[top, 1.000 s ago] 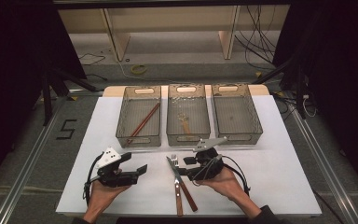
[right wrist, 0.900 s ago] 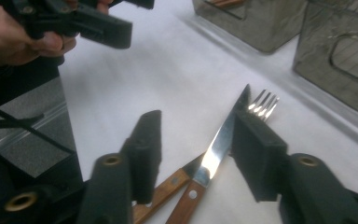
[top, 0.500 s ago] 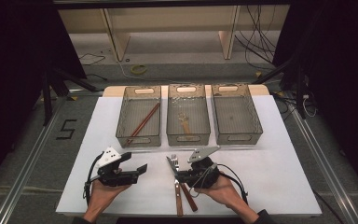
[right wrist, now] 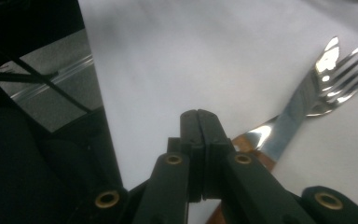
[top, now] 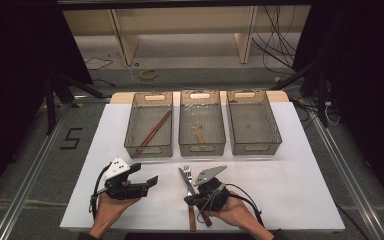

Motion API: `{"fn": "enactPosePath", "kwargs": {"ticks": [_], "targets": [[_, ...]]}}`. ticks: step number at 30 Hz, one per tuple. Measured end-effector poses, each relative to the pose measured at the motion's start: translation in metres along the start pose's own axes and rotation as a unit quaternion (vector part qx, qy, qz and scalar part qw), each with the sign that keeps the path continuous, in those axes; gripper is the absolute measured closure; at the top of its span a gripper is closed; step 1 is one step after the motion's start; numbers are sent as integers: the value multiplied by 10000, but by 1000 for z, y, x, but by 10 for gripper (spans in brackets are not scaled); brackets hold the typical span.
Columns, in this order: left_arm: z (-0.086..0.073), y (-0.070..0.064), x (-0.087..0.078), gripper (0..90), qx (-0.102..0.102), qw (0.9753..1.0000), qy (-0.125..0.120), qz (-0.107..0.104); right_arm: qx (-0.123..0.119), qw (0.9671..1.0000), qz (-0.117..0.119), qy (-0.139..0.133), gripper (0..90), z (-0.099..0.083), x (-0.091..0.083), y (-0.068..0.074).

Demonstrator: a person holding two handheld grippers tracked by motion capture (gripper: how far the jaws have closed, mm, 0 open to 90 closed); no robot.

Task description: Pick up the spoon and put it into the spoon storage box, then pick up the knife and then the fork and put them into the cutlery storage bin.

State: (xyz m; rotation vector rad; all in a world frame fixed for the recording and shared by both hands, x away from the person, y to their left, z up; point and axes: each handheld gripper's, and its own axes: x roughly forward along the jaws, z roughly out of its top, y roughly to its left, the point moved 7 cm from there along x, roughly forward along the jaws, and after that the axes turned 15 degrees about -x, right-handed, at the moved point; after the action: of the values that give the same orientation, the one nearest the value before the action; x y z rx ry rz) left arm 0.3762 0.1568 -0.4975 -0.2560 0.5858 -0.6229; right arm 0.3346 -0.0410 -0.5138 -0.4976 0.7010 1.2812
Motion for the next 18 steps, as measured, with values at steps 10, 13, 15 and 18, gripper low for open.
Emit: {"fn": "enactPosePath", "kwargs": {"ticks": [10, 13, 15, 18], "targets": [[0, 0, 0, 176, 4, 10000, -1, 9, -125, 9994, 195, 269, 900, -7, 17, 12], [0, 0, 0, 177, 0, 10000, -3, 8, -151, 9990, 233, 364, 900, -10, 22, 15], [0, 0, 0, 177, 24, 10000, 15, 9, -203, 9985, 269, 431, 900, -12, 24, 17], [0, 0, -1, 177, 22, 10000, -13, 12, -238, 9982, 299, 473, 900, -13, 28, 20]]}}
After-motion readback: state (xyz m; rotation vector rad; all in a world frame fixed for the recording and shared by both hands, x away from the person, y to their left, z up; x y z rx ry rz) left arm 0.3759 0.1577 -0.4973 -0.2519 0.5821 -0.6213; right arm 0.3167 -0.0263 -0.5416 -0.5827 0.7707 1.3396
